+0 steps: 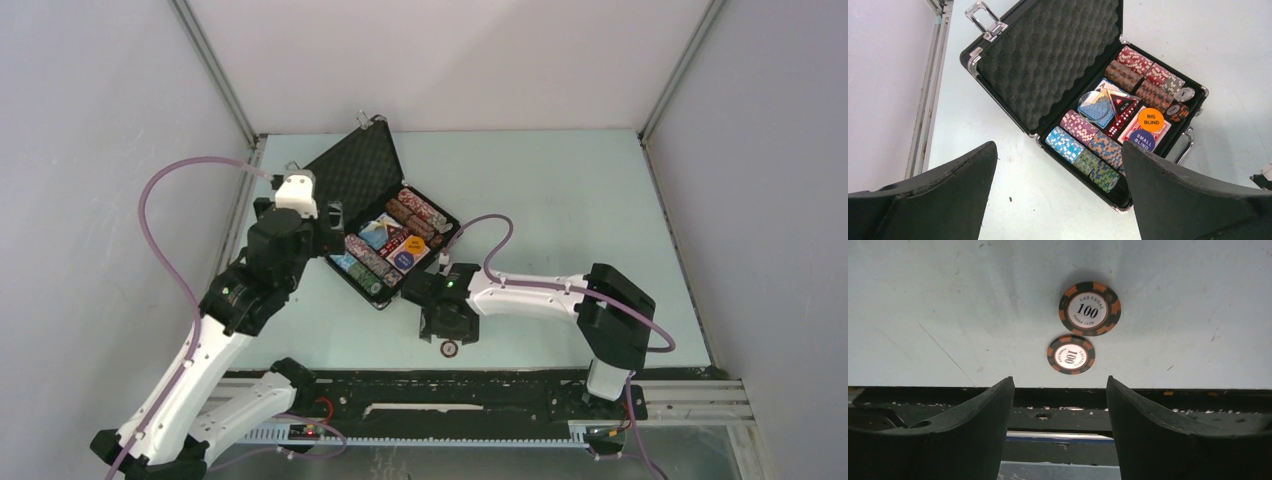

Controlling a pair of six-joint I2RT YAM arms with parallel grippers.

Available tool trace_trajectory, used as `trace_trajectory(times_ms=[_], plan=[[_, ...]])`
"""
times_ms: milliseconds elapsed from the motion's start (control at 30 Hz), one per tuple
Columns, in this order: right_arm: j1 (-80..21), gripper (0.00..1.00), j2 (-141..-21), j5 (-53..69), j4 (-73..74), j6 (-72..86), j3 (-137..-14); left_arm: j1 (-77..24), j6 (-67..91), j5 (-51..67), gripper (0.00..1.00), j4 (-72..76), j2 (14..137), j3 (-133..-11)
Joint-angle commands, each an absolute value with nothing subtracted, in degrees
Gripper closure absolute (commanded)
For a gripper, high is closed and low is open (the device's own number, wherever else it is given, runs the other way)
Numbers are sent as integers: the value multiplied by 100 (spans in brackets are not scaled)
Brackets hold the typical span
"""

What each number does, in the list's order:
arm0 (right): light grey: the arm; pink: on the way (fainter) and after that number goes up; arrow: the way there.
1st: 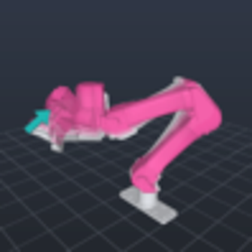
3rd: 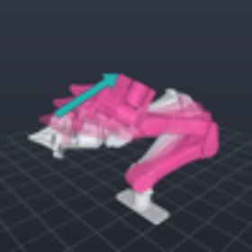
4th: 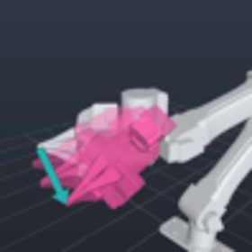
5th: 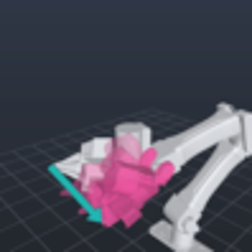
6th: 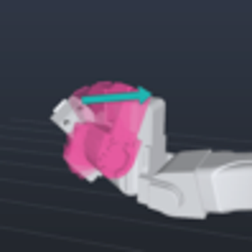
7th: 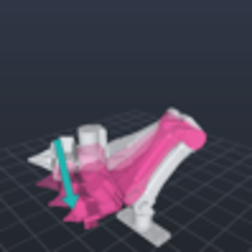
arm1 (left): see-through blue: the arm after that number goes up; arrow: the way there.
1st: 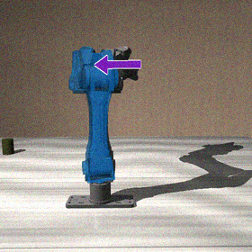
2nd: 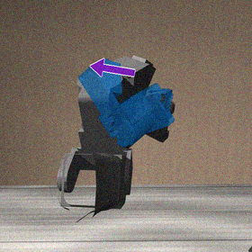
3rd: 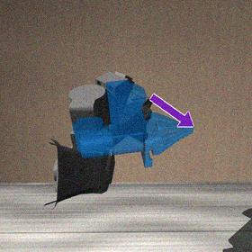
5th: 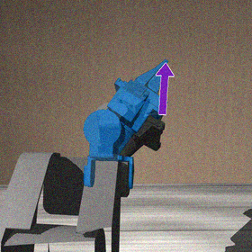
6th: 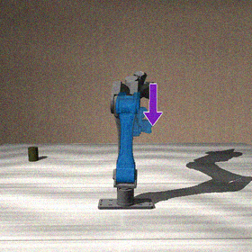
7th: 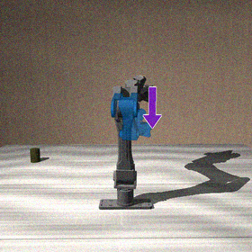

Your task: Pack up texas hold em set

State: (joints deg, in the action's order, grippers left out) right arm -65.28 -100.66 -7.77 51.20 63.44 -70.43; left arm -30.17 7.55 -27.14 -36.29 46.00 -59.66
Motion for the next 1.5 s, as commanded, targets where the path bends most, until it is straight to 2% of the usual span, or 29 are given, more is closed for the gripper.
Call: trace_trajectory(times_ms=[0,167,767,967,1200,1467], plan=[[-6704,22,-9984,-1438,5393,7531,-7282,-2984,861,-2821,0,-3524,4396,-5886],[-6570,24,-10346,-1316,5708,7870,-7382,-2988,861,-2777,0,-3476,4331,-5852],[-6737,29,-10452,-1544,5830,8246,-7382,-2987,844,-2627,0,-3472,4319,-5842],[-6743,30,-10597,-1317,5294,8019,-7269,-2984,836,-2605,0,-3472,4348,-5847],[-6636,30,-10345,-1108,4436,7950,-6538,-2988,835,-2567,0,-3471,4392,-5848],[-6710,35,-10352,-1011,4513,8144,-6440,-2988,830,-2537,0,-3472,4418,-5845]])
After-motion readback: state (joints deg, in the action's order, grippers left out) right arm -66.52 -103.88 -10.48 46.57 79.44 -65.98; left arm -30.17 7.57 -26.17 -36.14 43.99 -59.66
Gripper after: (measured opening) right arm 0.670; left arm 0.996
